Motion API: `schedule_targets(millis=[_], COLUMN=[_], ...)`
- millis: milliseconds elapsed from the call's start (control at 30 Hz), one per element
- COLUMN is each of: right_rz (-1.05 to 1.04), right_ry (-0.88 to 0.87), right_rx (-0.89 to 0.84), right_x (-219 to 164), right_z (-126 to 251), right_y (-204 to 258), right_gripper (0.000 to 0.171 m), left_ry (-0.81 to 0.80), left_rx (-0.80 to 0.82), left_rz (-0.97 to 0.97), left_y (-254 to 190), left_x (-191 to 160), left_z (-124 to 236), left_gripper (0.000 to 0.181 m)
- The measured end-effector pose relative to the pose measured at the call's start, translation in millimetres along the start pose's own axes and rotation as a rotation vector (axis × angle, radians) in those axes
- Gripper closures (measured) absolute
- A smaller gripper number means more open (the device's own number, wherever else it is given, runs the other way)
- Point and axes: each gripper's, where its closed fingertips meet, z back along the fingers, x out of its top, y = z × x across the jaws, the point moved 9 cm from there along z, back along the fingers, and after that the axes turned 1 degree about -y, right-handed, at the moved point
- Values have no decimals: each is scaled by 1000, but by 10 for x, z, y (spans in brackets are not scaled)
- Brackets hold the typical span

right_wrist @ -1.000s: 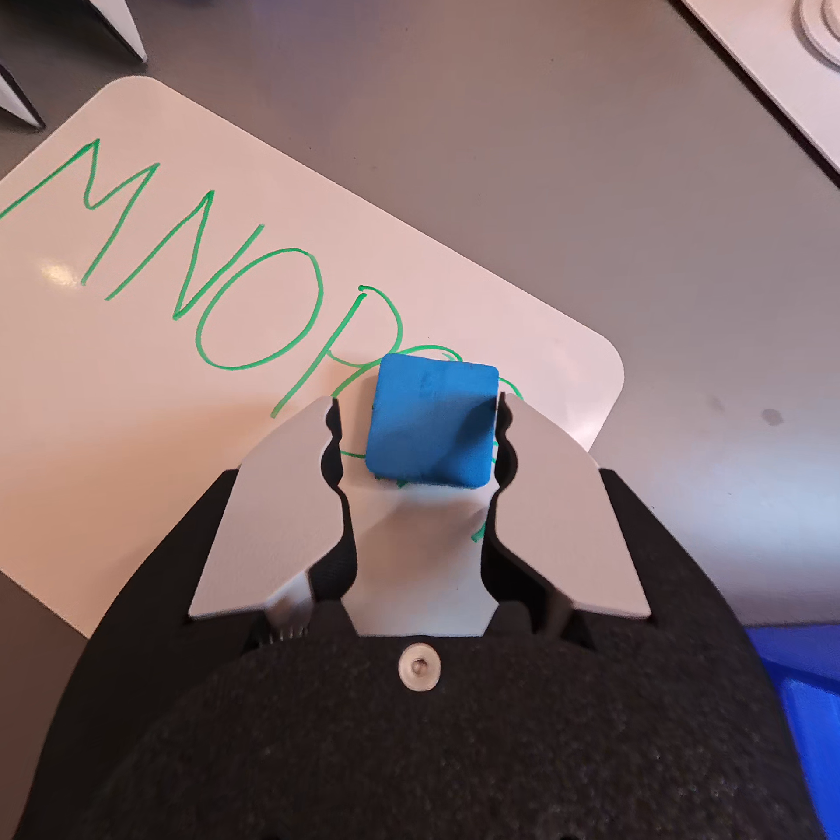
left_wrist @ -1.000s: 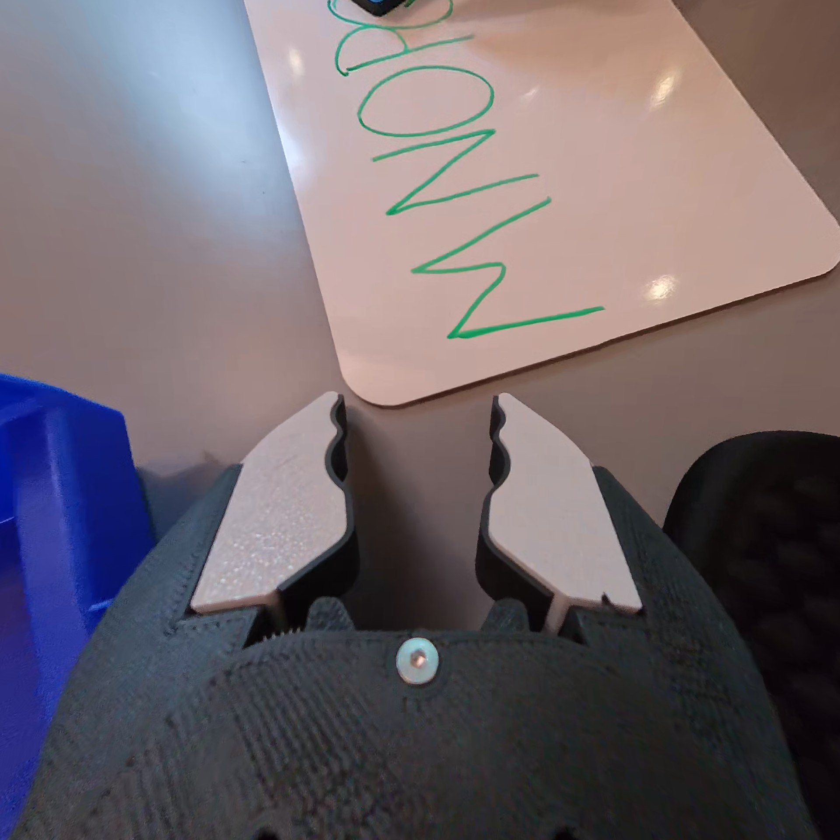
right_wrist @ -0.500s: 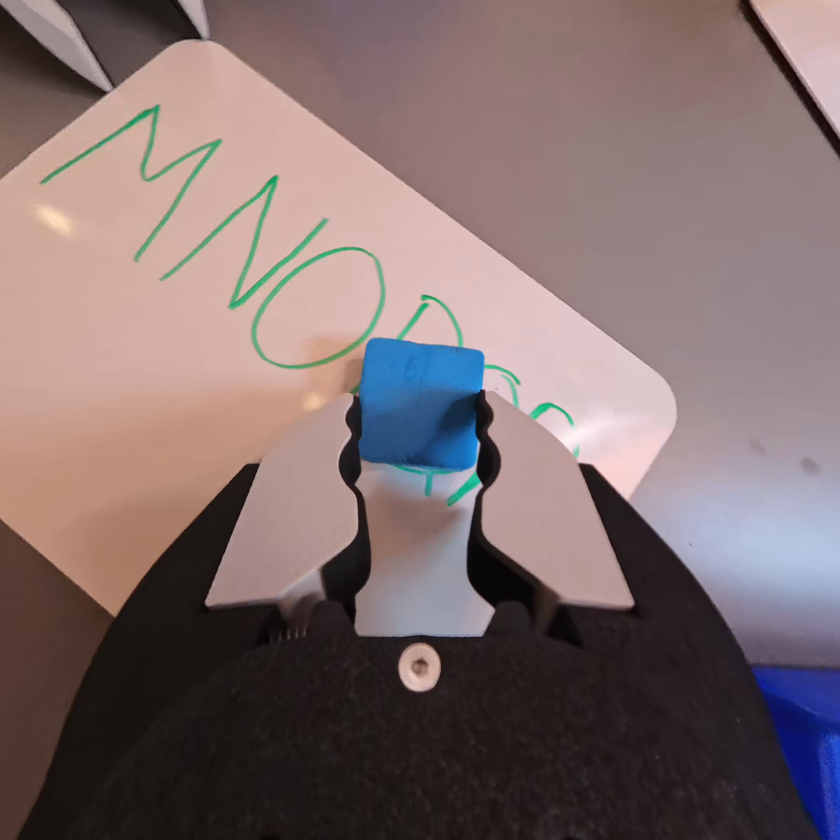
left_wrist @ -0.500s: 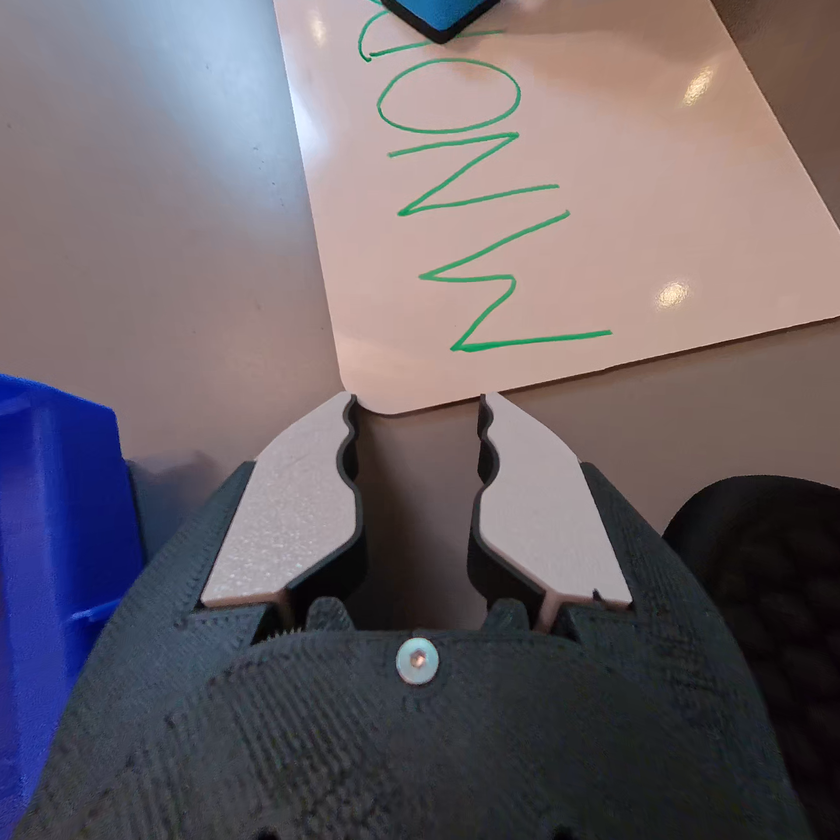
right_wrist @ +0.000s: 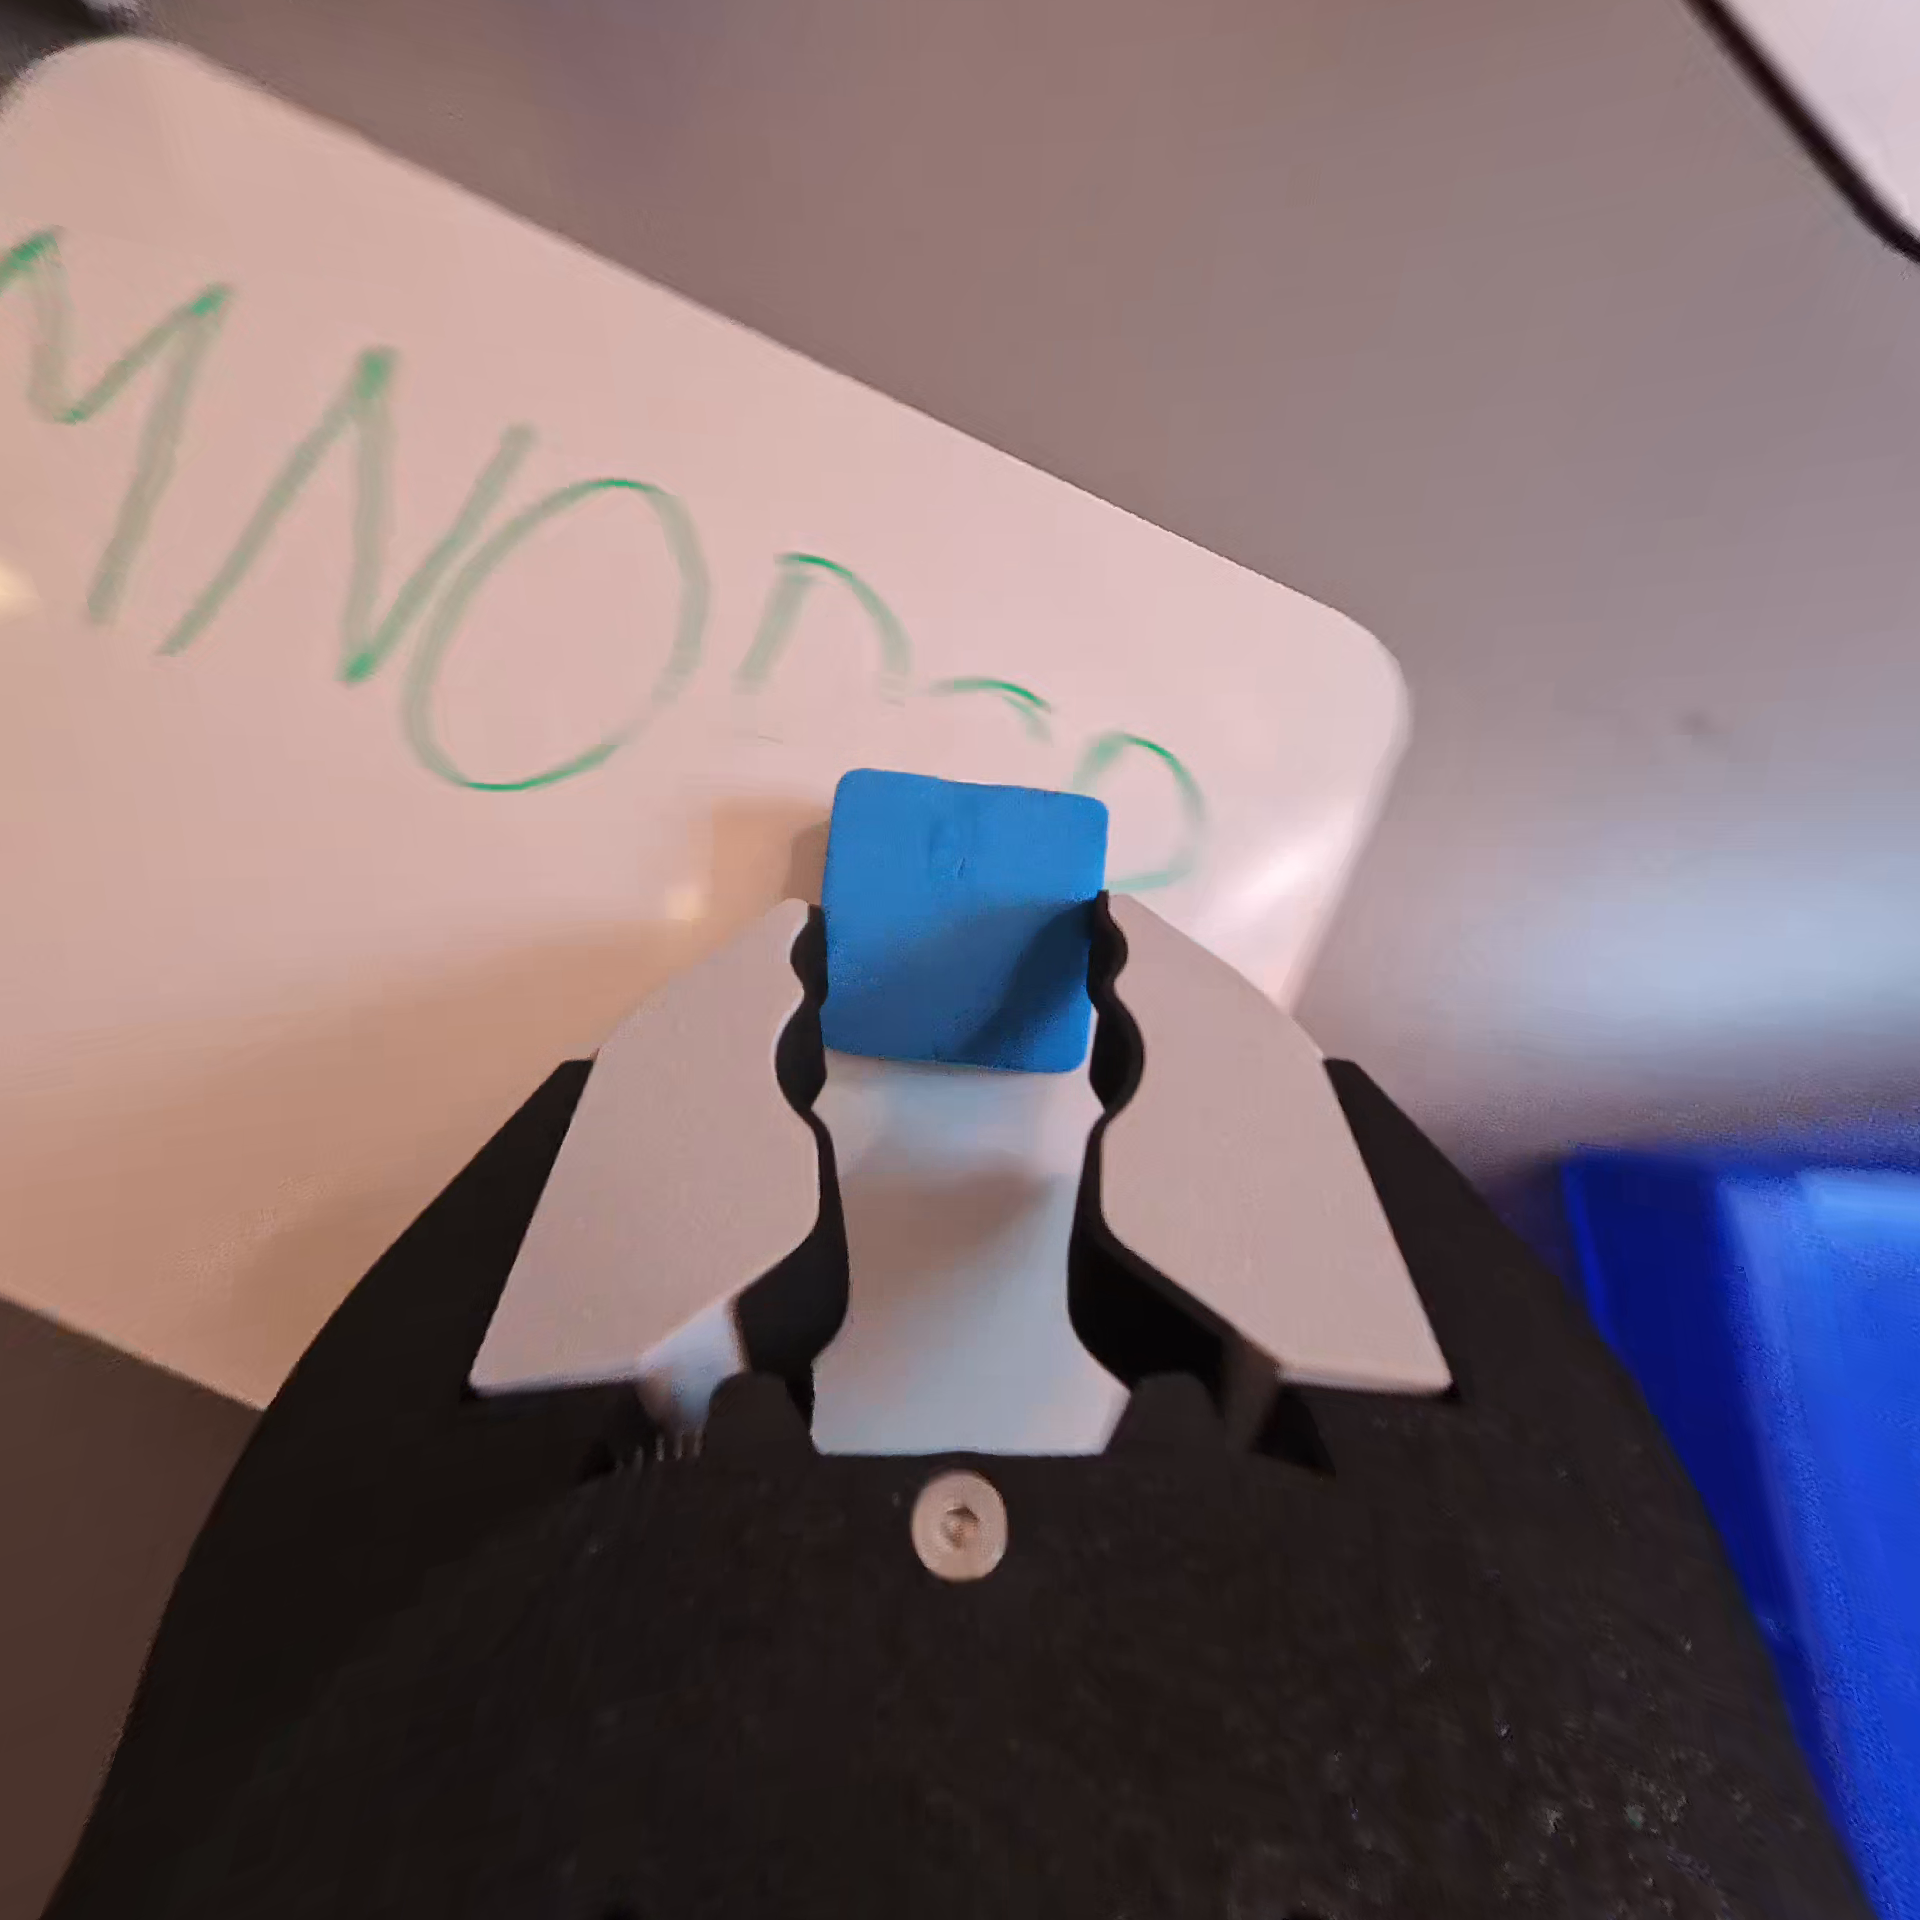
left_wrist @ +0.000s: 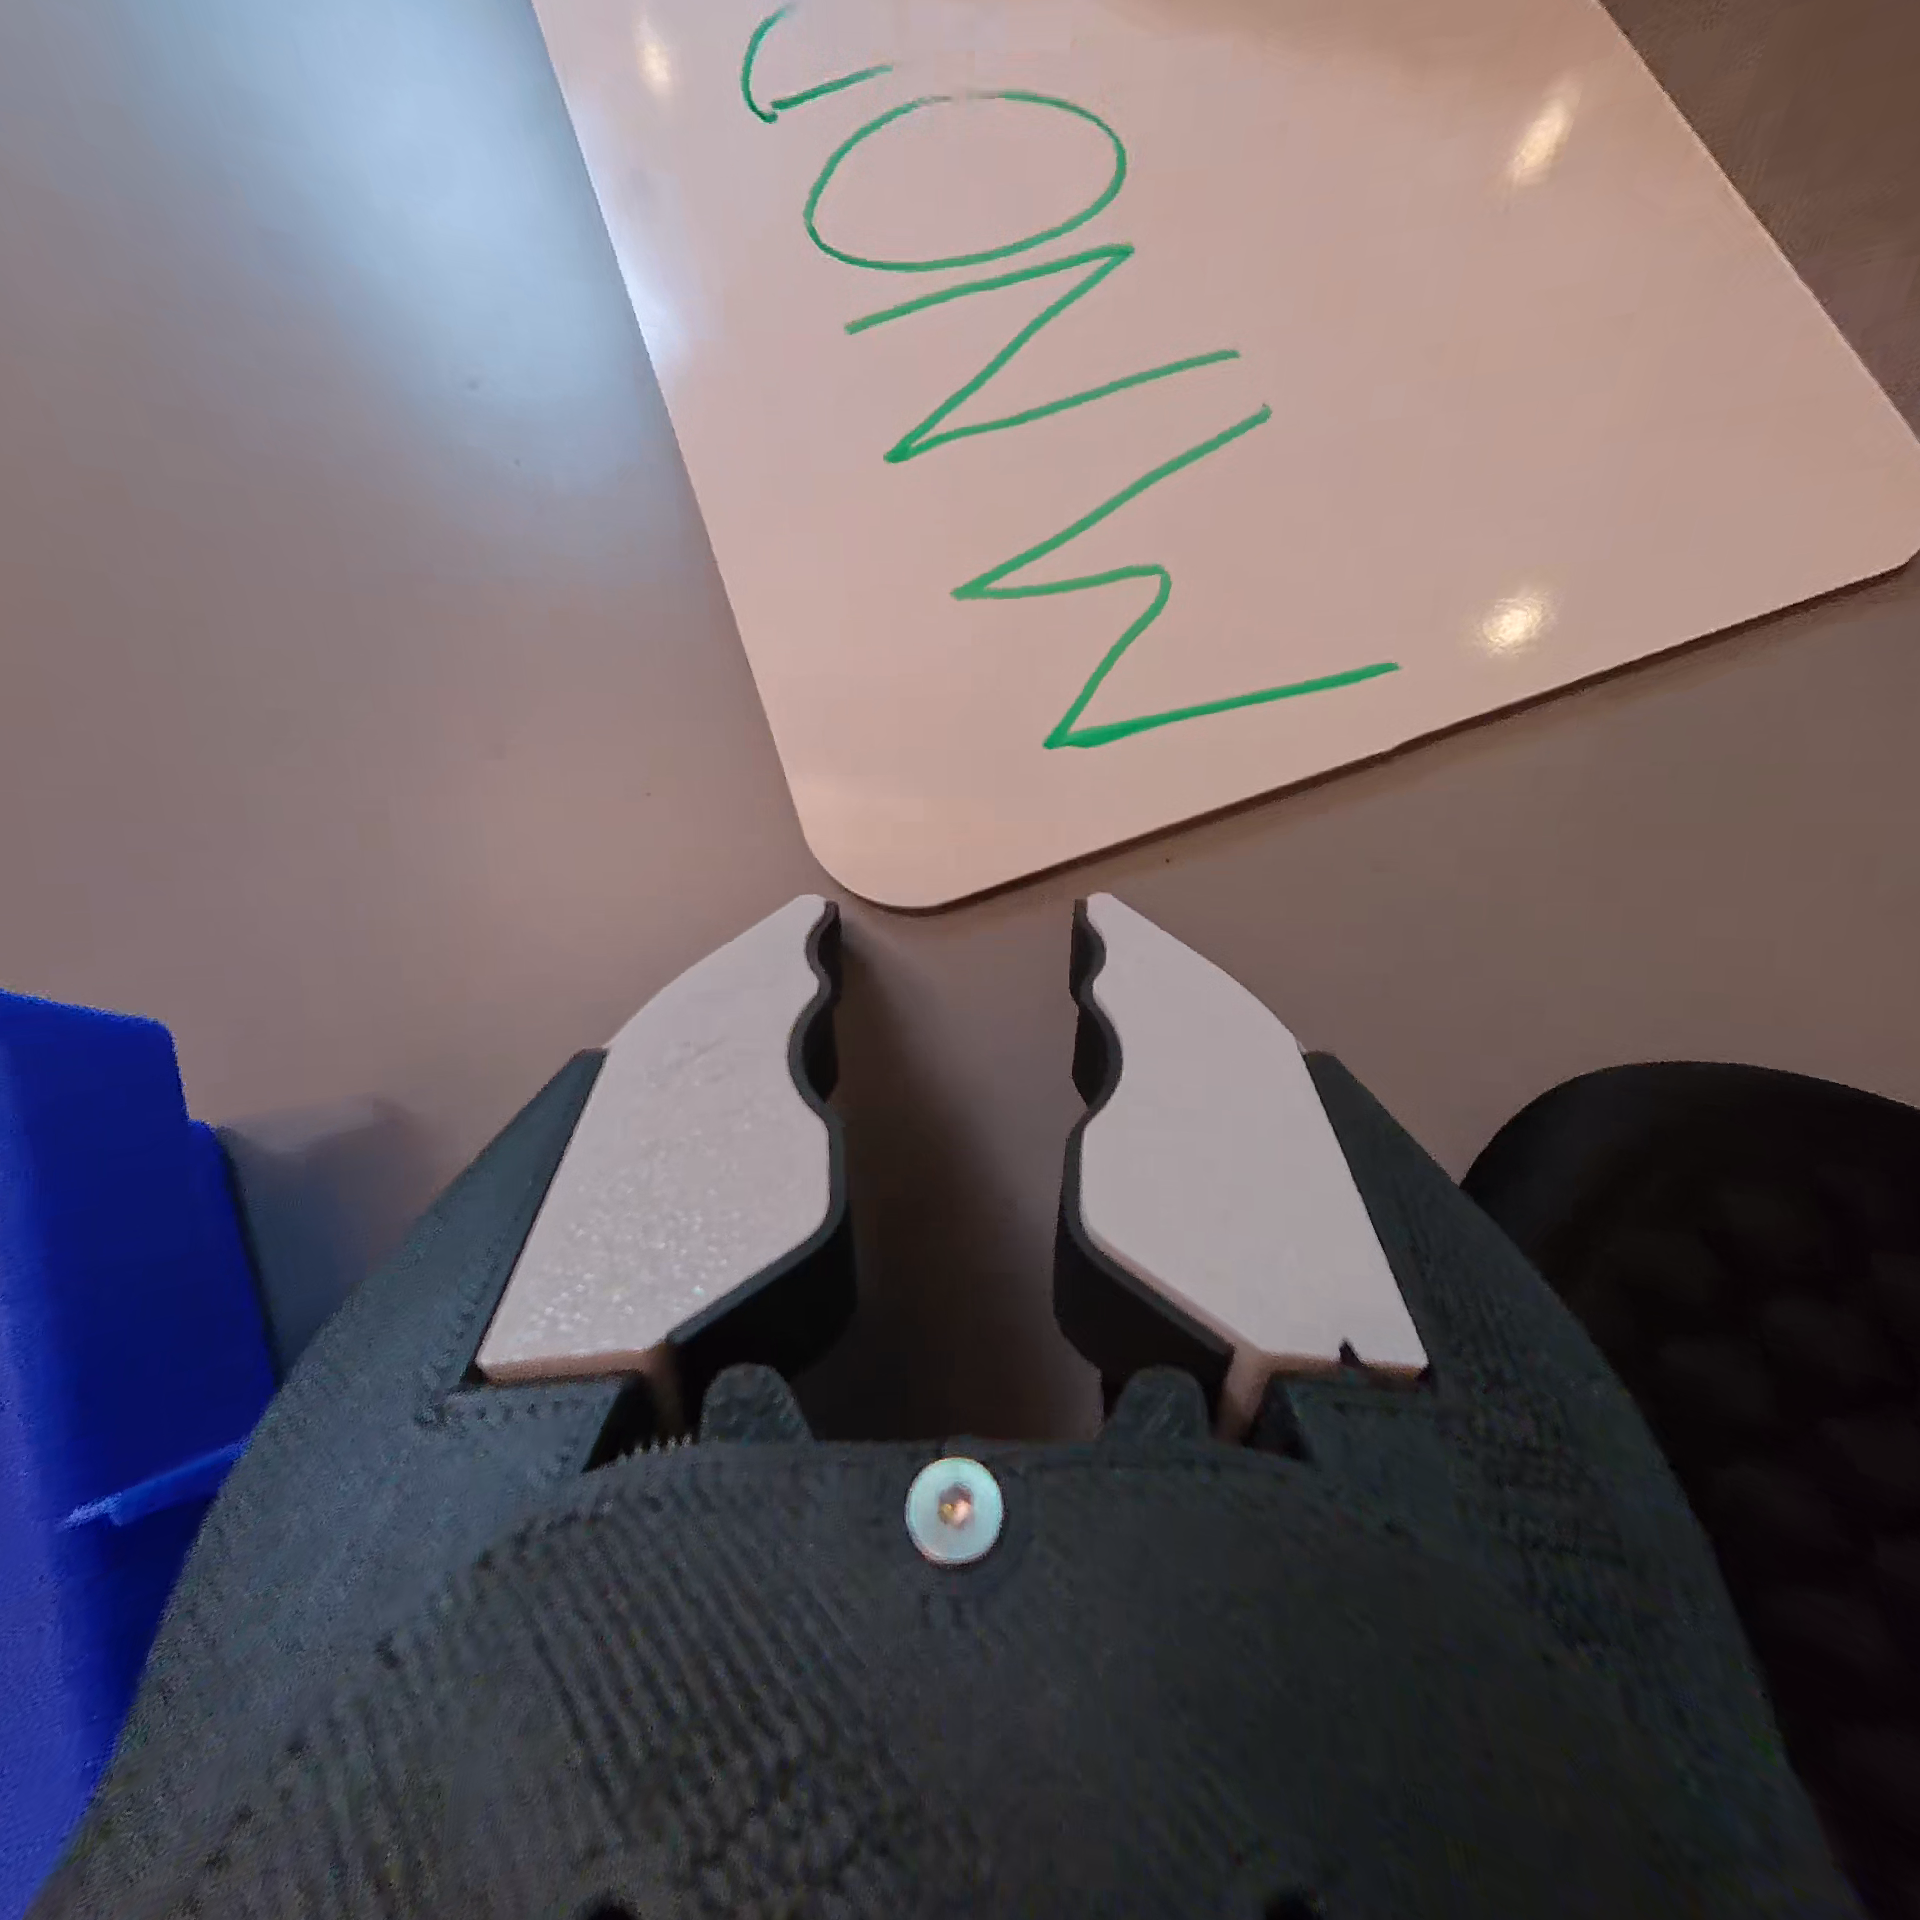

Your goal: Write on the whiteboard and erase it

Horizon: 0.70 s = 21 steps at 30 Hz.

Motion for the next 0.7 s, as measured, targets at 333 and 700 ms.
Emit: schedule_targets(millis=[333,700], right_rz=[14,15], right_ry=[-42,8], right_rx=[-29,-1], right_x=[-73,58], right_z=[159,-41], right_y=[103,196], right_gripper=[122,122], left_ry=[-171,48], left_rx=[-64,-271], left_rz=[-147,-430], left_y=[-335,-1175], left_x=[418,609], left_z=[155,-477], left_gripper=[173,181])
